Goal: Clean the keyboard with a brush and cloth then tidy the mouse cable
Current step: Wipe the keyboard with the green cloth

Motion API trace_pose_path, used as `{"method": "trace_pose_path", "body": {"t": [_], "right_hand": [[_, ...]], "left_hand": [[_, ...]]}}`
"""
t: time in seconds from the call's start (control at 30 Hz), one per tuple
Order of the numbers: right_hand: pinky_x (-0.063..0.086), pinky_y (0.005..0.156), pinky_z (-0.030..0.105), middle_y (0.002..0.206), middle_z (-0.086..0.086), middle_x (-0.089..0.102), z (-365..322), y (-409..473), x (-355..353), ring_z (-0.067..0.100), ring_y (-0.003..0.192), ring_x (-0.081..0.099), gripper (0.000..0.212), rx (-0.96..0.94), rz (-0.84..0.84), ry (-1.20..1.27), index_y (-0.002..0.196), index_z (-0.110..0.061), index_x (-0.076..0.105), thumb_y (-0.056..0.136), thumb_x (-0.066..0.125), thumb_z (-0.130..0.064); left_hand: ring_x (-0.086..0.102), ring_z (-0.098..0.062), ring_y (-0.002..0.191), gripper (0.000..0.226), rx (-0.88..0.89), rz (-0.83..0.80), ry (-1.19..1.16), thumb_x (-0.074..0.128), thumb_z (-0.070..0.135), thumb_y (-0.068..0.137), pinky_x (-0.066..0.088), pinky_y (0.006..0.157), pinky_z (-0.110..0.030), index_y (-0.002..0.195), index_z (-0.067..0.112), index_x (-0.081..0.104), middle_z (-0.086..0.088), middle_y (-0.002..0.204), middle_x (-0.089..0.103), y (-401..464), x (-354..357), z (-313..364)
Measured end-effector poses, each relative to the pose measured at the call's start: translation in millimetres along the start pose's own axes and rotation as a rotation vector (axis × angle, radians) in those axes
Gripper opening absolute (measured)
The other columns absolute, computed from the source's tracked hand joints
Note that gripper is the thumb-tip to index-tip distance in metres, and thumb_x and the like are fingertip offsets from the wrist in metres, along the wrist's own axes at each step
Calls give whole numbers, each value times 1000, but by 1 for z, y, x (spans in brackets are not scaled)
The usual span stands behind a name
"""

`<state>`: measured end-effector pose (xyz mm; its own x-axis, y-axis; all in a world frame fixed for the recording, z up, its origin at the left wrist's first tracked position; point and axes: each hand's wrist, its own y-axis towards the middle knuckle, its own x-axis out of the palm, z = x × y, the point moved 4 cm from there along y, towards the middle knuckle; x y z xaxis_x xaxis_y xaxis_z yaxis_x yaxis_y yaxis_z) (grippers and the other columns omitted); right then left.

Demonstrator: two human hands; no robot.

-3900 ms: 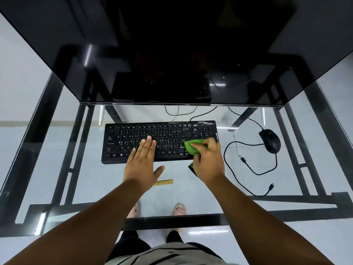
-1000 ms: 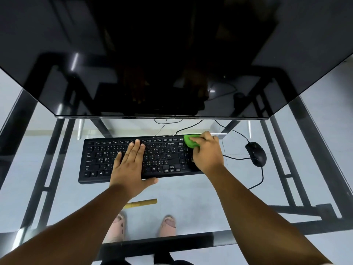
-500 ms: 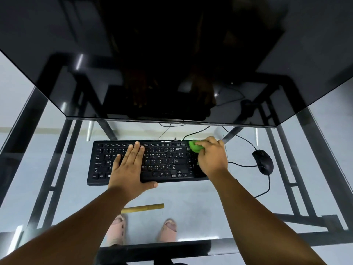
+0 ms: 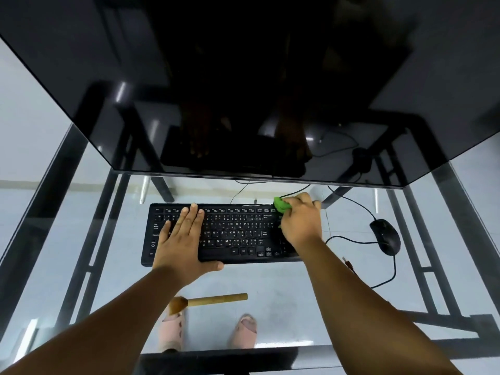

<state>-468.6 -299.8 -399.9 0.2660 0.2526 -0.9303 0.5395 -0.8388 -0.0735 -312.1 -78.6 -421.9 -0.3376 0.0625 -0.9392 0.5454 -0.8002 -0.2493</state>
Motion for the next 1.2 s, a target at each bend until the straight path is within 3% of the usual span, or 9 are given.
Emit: {"method": "trace_pose_path", "body": {"t": [0.13, 0.23, 0.33, 0.47, 0.6, 0.77, 0.9, 1.0, 1.2], "right_hand": [[43, 87, 26, 115, -7, 48, -48, -7, 11, 16, 104, 33, 42, -85, -106, 54, 129, -25, 61, 92, 45, -11], [51, 84, 31, 113, -9, 49, -66, -16, 17, 16, 104, 35, 44, -190, -140, 47, 129, -28, 61, 91, 46, -10], [46, 67, 29, 111, -8, 51, -52, -13, 13, 18, 106, 39, 38, -70, -61, 47, 119, -26, 67, 91, 45, -11], [41, 67, 31, 119, -1, 51, -50, -6, 12, 26, 111, 38, 36, 90, -39, 6, 121, -19, 65, 93, 44, -14], [40, 75, 24, 117, -7, 49, -94, -11, 26, 17, 108, 36, 39, -47, -117, 16, 128, -25, 60, 93, 48, -15], [54, 80, 34, 117, -14, 49, -108, -24, 40, 15, 106, 37, 47, -234, -182, 56, 130, -30, 59, 90, 46, -11], [43, 67, 28, 113, -10, 51, -77, -15, 26, 17, 104, 37, 40, -1, -46, 48, 120, -31, 65, 92, 44, -12], [42, 64, 31, 118, -7, 49, -81, -10, 27, 21, 109, 35, 39, 76, -86, -3, 124, -26, 62, 93, 44, -12], [49, 87, 30, 122, -13, 47, -119, -22, 47, 17, 110, 35, 54, -230, -210, 62, 137, -30, 52, 88, 47, -7]], "left_hand": [[-20, -10, 145, 126, -9, 2, 5, 50, 85, 62, -8, 119, -41, 152, 22, -11, 7, 159, -21, -4, -4, -14], [-17, -11, 145, 126, -19, 13, -21, 54, 83, 61, -7, 119, -40, 153, 22, -8, 6, 160, -16, -7, -7, -24], [-17, -11, 146, 126, -26, 11, -6, 54, 82, 62, -8, 119, -39, 153, 21, -8, 5, 160, -16, -8, -10, -33], [-18, -12, 146, 127, -49, 0, -14, 55, 82, 62, -8, 119, -40, 152, 21, -11, 5, 160, -18, -11, -12, -45], [-20, -13, 145, 128, -57, -14, -8, 53, 83, 63, -7, 119, -43, 151, 20, -15, 3, 159, -21, -12, -13, -49], [-20, -13, 145, 130, -55, -14, -2, 53, 83, 61, -7, 119, -42, 151, 19, -16, 3, 159, -21, -11, -13, -53], [-23, -12, 144, 131, -62, -27, -12, 54, 84, 60, -10, 118, -42, 151, 19, -16, 4, 158, -23, -12, -14, -62], [-22, -11, 144, 132, -59, -26, -33, 56, 83, 60, -10, 118, -41, 151, 20, -15, 5, 158, -22, -12, -14, -66], [-21, -10, 144, 132, -45, -27, -39, 56, 83, 58, -8, 117, -39, 151, 21, -15, 6, 158, -22, -11, -13, -69]]}}
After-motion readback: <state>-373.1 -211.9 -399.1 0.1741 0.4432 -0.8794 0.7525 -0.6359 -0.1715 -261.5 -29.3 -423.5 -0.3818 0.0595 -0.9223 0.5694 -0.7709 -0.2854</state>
